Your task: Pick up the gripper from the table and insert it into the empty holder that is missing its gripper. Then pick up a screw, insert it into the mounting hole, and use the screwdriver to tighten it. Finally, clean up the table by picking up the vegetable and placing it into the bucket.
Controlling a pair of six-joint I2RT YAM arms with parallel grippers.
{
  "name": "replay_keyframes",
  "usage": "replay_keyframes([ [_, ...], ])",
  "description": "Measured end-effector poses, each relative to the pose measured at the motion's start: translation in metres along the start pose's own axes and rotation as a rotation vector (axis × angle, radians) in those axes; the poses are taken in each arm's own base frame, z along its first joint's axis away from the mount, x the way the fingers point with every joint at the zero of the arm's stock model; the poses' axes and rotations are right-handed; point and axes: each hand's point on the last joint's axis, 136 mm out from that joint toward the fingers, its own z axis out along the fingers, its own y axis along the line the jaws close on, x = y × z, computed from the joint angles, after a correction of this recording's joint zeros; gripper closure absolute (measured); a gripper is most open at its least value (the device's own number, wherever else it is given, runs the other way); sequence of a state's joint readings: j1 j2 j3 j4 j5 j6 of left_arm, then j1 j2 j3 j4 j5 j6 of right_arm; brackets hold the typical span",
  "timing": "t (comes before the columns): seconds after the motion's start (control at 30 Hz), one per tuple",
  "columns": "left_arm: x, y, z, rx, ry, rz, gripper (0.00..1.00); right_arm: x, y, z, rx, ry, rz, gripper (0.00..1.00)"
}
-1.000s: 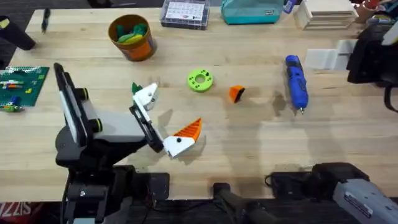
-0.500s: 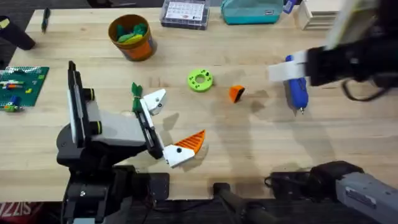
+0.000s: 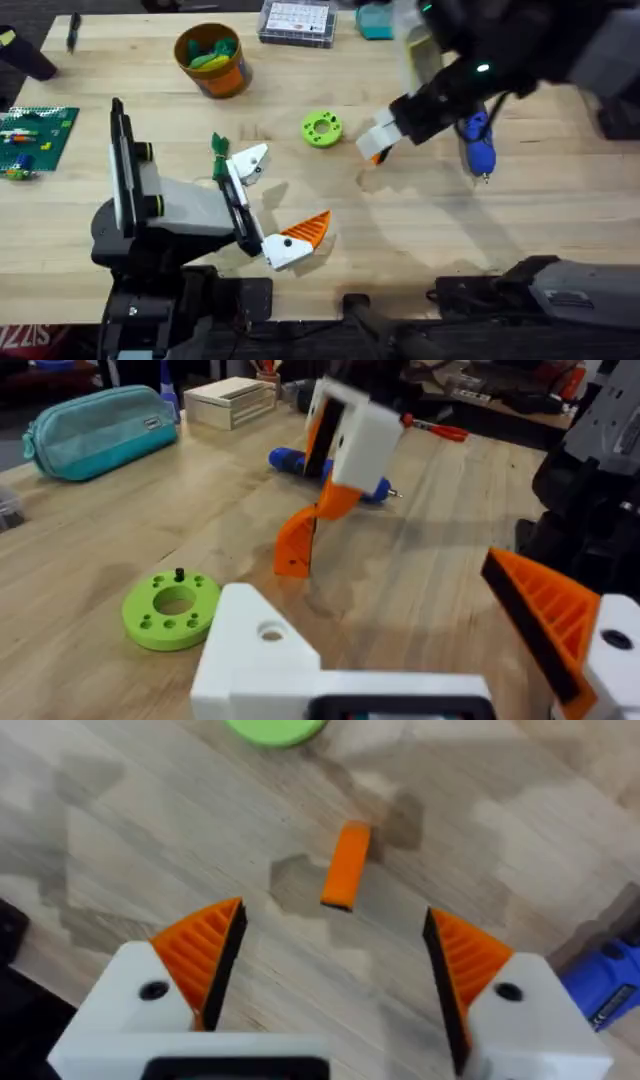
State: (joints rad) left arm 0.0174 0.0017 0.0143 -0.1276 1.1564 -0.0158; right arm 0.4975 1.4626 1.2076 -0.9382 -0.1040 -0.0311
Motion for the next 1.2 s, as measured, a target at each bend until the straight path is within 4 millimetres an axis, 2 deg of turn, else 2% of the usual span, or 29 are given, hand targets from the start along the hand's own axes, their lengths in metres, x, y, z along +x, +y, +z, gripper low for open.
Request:
replay_keyframes([
  [0.2, 0.0, 0.0, 0.0, 0.0, 0.0, 0.0, 0.015, 0.002, -0.003, 0.032, 0.019, 0.084, -0.025, 0.009],
  [0.37, 0.0, 0.0, 0.0, 0.0, 0.0, 0.0, 0.015, 0.006, -0.008, 0.05, 0.029, 0.136, -0.032, 0.013],
  [0.5, 0.0, 0.0, 0.0, 0.0, 0.0, 0.0, 0.015, 0.004, -0.008, 0.055, 0.03, 0.139, -0.039, 0.097],
  [0.53, 0.0, 0.0, 0.0, 0.0, 0.0, 0.0, 0.016, 0.003, -0.009, 0.055, 0.032, 0.135, -0.044, 0.172],
  [0.57, 0.0, 0.0, 0.0, 0.0, 0.0, 0.0, 0.015, 0.003, -0.009, 0.055, 0.033, 0.133, -0.046, 0.293],
  [0.7, 0.0, 0.0, 0.0, 0.0, 0.0, 0.0, 0.015, 0.003, -0.01, 0.055, 0.037, 0.132, -0.048, 0.867],
  [0.73, 0.0, 0.0, 0.0, 0.0, 0.0, 0.0, 0.015, 0.003, -0.01, 0.055, 0.039, 0.133, -0.045, 0.964],
  [0.87, 0.0, 0.0, 0.0, 0.0, 0.0, 0.0, 0.015, 0.003, -0.01, 0.055, 0.04, 0.136, -0.047, 0.994],
  [1.0, 0.0, 0.0, 0.0, 0.0, 0.0, 0.0, 0.015, 0.014, -0.009, 0.046, 0.04, 0.192, -0.016, 0.995],
  [1.1, 0.0, 0.0, 0.0, 0.0, 0.0, 0.0, 0.015, 0.02, -0.006, 0.025, 0.044, 0.234, 0.035, 0.995],
  [1.2, 0.0, 0.0, 0.0, 0.0, 0.0, 0.0, 0.015, 0.022, -0.002, -0.007, 0.049, 0.223, 0.081, 0.995],
])
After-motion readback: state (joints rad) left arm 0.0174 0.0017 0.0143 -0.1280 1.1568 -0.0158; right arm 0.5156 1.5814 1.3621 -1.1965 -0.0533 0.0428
